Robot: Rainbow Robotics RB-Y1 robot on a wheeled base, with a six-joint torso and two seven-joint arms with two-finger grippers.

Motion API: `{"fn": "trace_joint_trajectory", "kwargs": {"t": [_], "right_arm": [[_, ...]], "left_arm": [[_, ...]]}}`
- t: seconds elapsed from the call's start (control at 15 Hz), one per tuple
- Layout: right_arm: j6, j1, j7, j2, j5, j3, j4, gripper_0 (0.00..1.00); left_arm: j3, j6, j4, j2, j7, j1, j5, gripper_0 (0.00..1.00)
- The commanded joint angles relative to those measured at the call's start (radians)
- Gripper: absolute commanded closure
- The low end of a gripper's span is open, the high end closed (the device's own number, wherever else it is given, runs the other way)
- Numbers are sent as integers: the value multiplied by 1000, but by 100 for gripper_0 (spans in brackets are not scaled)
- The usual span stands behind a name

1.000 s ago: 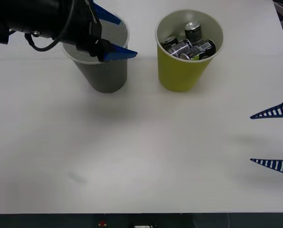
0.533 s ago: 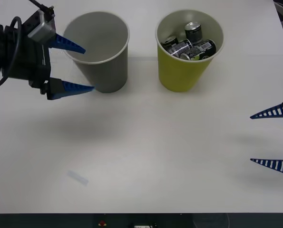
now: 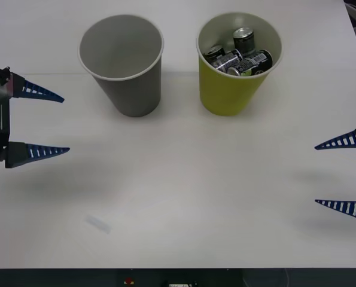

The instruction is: Put the can into the green bin and the plastic bottle into the gray bin

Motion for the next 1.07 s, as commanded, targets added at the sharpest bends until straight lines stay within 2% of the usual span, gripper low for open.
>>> {"fn": "trace_joint_trajectory", "kwargs": {"t": [0.07, 0.2, 0.67, 0.8, 1.07], "right_arm": [[0, 0, 0, 0, 0, 0, 0, 0], [0, 0, 0, 0, 0, 0, 0, 0], [0, 0, 0, 0, 0, 0, 0, 0], [0, 0, 0, 0, 0, 0, 0, 0], [0, 0, 0, 0, 0, 0, 0, 0]], "left_arm": [[62, 10, 0, 14, -72, 133, 47, 0], [102, 10, 0, 16, -122, 205, 70, 0], [176, 10, -23, 14, -193, 393, 156, 0], [199, 10, -23, 14, -250, 429, 160, 0], [257, 10, -51, 36, -274, 530, 156, 0]]}}
